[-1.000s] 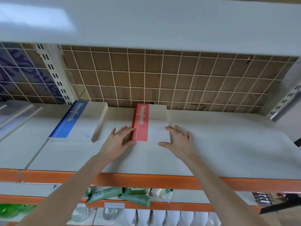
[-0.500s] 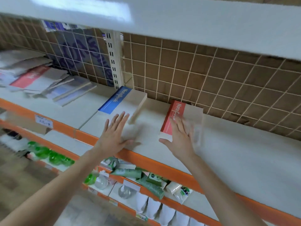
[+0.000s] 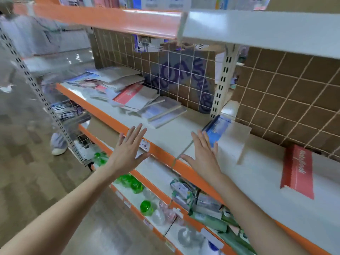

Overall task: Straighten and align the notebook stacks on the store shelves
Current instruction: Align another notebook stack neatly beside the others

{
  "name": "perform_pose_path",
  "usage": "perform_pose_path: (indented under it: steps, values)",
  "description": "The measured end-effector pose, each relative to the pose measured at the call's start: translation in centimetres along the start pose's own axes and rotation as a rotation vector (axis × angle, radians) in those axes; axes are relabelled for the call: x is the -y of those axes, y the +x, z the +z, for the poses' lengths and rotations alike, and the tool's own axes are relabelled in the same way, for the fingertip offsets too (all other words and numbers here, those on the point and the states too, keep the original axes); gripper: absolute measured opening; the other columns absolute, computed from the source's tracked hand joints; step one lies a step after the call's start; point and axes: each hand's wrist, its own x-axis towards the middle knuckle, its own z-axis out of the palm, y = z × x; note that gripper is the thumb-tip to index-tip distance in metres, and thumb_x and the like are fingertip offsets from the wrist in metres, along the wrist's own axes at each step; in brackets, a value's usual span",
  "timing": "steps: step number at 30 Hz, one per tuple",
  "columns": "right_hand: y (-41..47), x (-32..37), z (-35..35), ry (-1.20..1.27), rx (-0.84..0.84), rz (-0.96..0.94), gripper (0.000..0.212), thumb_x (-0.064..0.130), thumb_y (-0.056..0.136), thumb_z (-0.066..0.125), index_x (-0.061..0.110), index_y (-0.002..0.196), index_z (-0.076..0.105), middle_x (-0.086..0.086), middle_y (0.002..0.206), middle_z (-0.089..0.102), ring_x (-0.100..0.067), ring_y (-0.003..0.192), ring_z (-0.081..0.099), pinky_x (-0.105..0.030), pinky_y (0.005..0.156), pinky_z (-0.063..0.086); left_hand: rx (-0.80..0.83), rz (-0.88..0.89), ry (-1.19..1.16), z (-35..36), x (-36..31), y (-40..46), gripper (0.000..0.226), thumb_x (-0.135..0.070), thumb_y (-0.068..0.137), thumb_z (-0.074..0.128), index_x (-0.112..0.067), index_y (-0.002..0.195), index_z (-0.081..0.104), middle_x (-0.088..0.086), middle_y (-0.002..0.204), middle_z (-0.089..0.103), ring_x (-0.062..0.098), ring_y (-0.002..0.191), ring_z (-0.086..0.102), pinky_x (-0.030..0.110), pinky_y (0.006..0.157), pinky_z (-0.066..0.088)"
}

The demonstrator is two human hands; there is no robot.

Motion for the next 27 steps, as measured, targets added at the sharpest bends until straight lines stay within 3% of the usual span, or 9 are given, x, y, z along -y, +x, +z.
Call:
perform_pose_path:
  steps: [3, 7, 10, 20, 27]
  values:
    - [4.7, 5.5, 2.6, 0.047, -0.001, 0.019, 0.081, 0.049, 0.092, 0.049, 0.018, 0.152, 0.003, -0.001, 0.16, -0.008, -0.014, 0.146, -0.012, -0.047, 0.114, -0.008, -0.009, -0.005, 0.01, -1.1, 6.5, 1.5, 0.085, -0.067, 0.081, 0.02, -0.021, 0.15, 0.001, -0.005, 0.154, -0.014, 0.013, 0.141, -0.014, 0.041, 0.116, -0.004]
    - [10.1, 12.5, 5.7, 0.049, 0.011, 0.001, 0.081, 0.05, 0.093, 0.047, 0.016, 0.152, 0.003, -0.001, 0.16, -0.009, -0.016, 0.146, -0.01, -0.049, 0.114, -0.005, 0.035, -0.033, 0.029, -2.2, 14.0, 3.4, 0.08, -0.057, 0.091, 0.037, -0.019, 0.151, -0.002, -0.001, 0.157, -0.012, 0.02, 0.145, -0.008, 0.041, 0.115, -0.005]
    - [13.2, 15.4, 7.1, 0.042, 0.004, 0.025, 0.081, 0.051, 0.093, 0.046, 0.014, 0.152, 0.004, -0.002, 0.16, -0.007, -0.016, 0.146, -0.01, -0.049, 0.115, -0.003, 0.08, -0.012, 0.041, -2.7, 17.6, 5.9, 0.081, -0.057, 0.093, 0.035, -0.019, 0.15, -0.007, -0.001, 0.157, -0.017, 0.019, 0.145, -0.011, 0.042, 0.116, -0.005]
    - [23.7, 15.9, 8.5, 0.003, 0.083, 0.052, 0.1, 0.059, 0.084, 0.056, 0.016, 0.152, -0.004, 0.0, 0.159, -0.012, -0.015, 0.145, -0.014, -0.051, 0.114, -0.005, 0.074, 0.158, 0.101, -1.2, 20.8, 17.1, 0.089, -0.06, 0.09, 0.041, -0.013, 0.15, -0.006, 0.004, 0.158, -0.013, 0.019, 0.145, -0.01, 0.037, 0.115, -0.01]
    - [28.3, 16.0, 9.7, -0.017, 0.184, 0.054, 0.112, 0.063, 0.078, 0.06, 0.013, 0.151, -0.01, -0.004, 0.157, -0.021, -0.021, 0.144, -0.019, -0.054, 0.114, -0.003, 0.203, 0.252, 0.208, -0.3, 22.6, 22.9, 0.1, -0.073, 0.082, 0.038, -0.019, 0.148, -0.013, 0.004, 0.158, -0.012, 0.019, 0.145, -0.013, 0.04, 0.117, -0.01]
